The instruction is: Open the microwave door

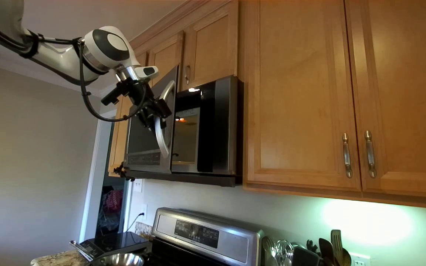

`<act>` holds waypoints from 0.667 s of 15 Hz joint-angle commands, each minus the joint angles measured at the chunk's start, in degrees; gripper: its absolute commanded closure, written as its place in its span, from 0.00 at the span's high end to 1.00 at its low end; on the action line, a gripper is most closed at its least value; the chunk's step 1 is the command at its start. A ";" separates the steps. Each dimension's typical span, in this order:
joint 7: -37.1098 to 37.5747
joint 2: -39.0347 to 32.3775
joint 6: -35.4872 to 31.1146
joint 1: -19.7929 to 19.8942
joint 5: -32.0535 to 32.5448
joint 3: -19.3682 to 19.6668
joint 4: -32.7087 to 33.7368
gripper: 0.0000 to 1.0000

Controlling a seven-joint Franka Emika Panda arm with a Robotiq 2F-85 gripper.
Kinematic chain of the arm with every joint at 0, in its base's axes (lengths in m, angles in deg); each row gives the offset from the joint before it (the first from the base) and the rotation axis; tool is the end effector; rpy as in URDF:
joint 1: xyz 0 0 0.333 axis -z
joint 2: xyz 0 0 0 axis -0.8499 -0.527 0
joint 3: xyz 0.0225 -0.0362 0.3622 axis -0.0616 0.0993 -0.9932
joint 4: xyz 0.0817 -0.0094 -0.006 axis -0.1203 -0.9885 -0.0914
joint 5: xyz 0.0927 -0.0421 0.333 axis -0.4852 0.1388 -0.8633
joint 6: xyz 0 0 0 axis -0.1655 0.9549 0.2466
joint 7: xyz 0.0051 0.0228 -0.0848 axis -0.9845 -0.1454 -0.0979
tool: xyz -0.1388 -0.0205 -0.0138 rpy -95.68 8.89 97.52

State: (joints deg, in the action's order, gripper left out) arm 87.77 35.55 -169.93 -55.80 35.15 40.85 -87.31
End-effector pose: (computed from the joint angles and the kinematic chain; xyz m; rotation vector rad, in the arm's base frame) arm 0.3680 0.0529 0.7290 2.7757 -0.2496 0.8090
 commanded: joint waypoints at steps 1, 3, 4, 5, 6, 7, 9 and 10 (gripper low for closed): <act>-4.08 -0.54 7.42 -3.52 -4.44 -0.31 -1.06 0.83; -6.18 -1.17 13.17 -4.57 -6.15 -0.22 -0.57 0.97; -7.19 -1.61 16.33 -5.13 -7.16 -0.21 -0.16 0.99; -8.11 -2.09 19.42 -5.60 -7.91 -0.19 0.33 1.00; -8.61 -2.33 21.96 -6.02 -8.57 -0.17 0.54 1.00; -9.01 -2.57 24.16 -6.23 -9.02 -0.09 0.64 1.00; -9.72 -2.62 26.97 -6.54 -10.36 0.34 0.49 1.00; -9.73 -2.62 27.83 -6.45 -10.84 0.43 0.28 1.00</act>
State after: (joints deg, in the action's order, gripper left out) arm 79.49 33.48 -145.94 -61.25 26.10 39.97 -87.67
